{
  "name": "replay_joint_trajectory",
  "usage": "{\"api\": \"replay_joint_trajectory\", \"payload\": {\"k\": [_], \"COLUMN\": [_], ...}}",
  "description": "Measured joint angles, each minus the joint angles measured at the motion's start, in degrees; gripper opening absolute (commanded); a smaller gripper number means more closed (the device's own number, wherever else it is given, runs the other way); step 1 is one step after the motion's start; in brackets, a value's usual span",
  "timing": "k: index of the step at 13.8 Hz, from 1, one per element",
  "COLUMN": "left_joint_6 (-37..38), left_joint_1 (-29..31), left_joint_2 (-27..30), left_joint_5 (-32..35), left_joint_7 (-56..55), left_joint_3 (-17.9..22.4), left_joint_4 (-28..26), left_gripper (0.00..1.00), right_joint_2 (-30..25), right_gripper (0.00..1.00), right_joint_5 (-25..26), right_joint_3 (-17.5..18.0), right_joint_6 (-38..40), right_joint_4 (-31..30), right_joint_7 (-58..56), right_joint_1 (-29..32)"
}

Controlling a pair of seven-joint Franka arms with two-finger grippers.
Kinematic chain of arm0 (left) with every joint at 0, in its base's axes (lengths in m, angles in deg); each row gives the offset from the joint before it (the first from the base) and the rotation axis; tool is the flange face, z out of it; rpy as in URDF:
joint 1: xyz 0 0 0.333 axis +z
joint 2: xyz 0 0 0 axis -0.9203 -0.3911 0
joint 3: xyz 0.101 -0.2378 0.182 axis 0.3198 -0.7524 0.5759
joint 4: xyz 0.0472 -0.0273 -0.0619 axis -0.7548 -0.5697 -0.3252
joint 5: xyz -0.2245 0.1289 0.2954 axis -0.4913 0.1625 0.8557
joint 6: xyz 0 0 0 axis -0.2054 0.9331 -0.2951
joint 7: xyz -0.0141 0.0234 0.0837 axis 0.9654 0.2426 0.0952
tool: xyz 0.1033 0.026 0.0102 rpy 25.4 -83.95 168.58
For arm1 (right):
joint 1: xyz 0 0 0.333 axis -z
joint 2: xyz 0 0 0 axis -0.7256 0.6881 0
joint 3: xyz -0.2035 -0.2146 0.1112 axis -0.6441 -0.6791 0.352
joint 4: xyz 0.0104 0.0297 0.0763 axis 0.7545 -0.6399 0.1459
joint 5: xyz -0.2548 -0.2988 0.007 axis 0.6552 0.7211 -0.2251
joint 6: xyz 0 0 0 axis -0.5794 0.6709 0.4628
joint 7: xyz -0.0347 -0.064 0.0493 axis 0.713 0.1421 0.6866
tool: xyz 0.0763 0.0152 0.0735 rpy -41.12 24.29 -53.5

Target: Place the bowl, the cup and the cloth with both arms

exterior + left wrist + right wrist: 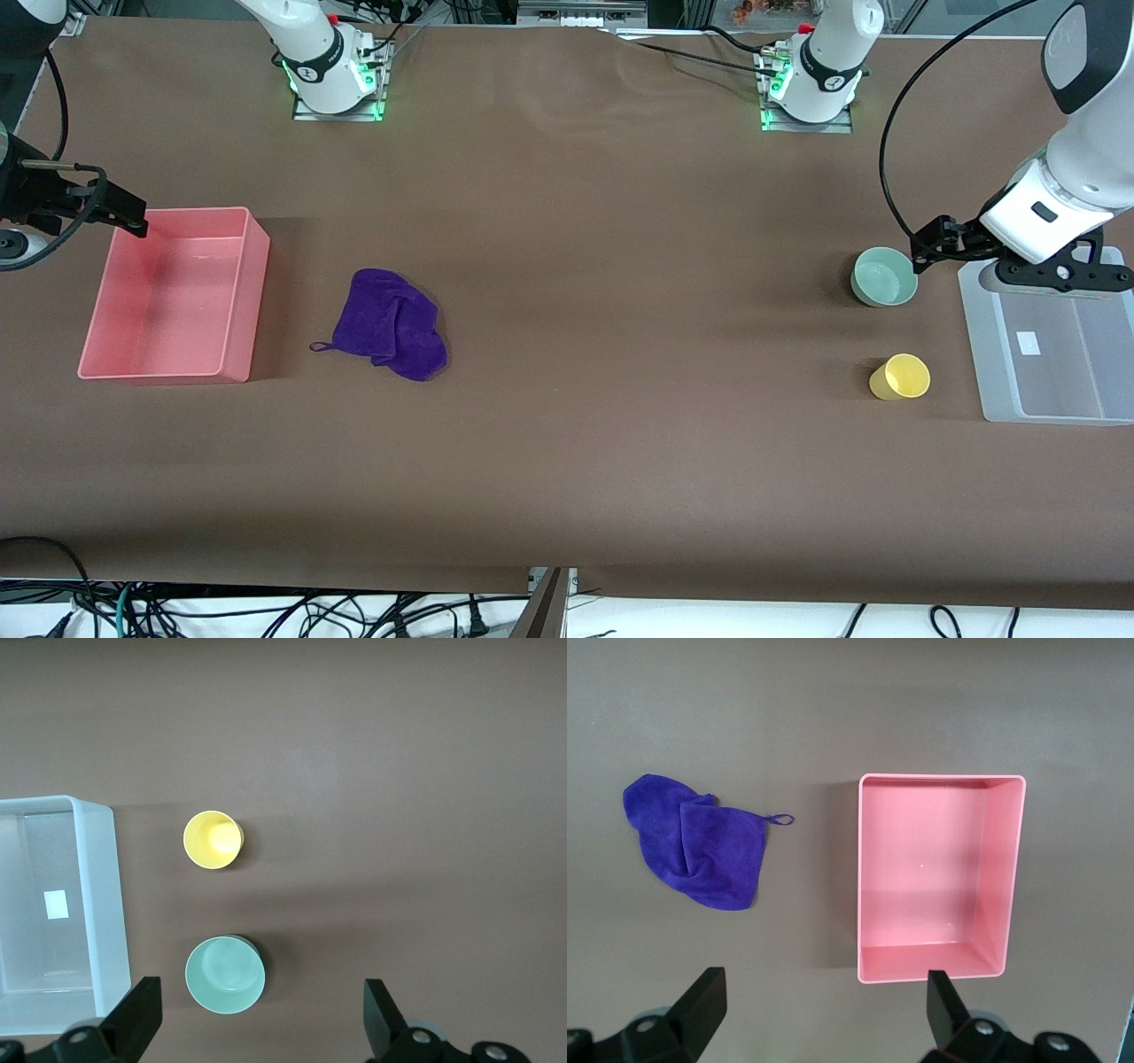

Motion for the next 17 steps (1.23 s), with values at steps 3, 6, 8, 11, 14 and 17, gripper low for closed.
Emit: {"api": "replay_joint_trajectory", "payload": {"k": [3,6,8,11,14,17], "left_joint_6": [0.14,0.73,1.63,7.49,11.45,12.15], "left_joint_1": [-0.20,-0.30,-0.30,-0.31,-0.03,3.28], "left_joint_2": [0.00,0.00,-0.03,-0.33,-1.57,-4.02], "left_joint_5": [0.00,0.00,0.00,0.00,0.01,0.03], "left_joint_7": [0.00,0.00,0.00,0.47,4.90,17.03], "left_joint_3": [-0.04,-0.05,-0.05,-0.05,0.09,0.37], "left_joint_4": [0.16,0.16,0.18,0.20,0.10,-1.26], "left_gripper": [1.00,1.00,1.00,1.00,1.00,1.00], "right_joint_2": [0.05,0.31,0.41,0.47,0.58,1.77], "right_gripper": [1.00,1.00,1.00,1.00,1.00,1.00], "right_joint_5": [0.00,0.00,0.00,0.00,0.00,-0.01], "right_joint_3": [-0.01,-0.03,-0.05,-0.09,-0.12,-0.12], "right_joint_6": [-0.01,-0.04,-0.10,-0.14,-0.18,-0.52], "right_joint_4": [0.00,0.00,0.00,0.00,-0.01,-0.05], "right_joint_7": [0.00,0.00,0.00,-0.03,-0.12,-0.12], "right_joint_1": [0.00,0.02,0.03,0.05,0.07,0.07]}}
